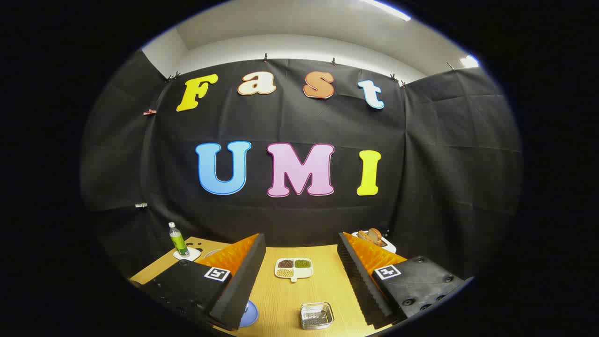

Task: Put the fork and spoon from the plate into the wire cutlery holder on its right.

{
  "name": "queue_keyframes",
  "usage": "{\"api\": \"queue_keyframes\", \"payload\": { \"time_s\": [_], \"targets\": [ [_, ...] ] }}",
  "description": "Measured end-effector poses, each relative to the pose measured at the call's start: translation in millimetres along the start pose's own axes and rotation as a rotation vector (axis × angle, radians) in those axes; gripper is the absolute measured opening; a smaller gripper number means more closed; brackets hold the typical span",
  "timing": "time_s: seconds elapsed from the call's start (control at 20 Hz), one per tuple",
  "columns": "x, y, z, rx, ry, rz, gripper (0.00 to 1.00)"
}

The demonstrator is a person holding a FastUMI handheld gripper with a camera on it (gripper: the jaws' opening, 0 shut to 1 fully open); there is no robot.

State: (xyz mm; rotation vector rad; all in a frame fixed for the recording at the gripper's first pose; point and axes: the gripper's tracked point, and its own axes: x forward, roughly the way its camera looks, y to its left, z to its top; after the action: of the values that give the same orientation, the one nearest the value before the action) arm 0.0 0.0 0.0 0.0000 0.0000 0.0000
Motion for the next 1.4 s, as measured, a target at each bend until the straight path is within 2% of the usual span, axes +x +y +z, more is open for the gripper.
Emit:
{"api": "queue_keyframes", "payload": {
  "time_s": [0.55,0.75,0.85,1.1,1.25,1.4],
  "targets": [
    [10,24,3,-0.022,0.0,0.072,0.96],
    [9,18,0,-0.066,0.002,0.091,0.95],
    [9,11,0,-0.092,-0.003,0.113,0.9],
    [4,1,-4,-0.102,0.018,0.151,0.89],
    [-1,15,-18,-0.14,0.07,0.24,0.89],
    [-5,33,-49,-0.182,0.175,0.316,0.9]
  ]
}}
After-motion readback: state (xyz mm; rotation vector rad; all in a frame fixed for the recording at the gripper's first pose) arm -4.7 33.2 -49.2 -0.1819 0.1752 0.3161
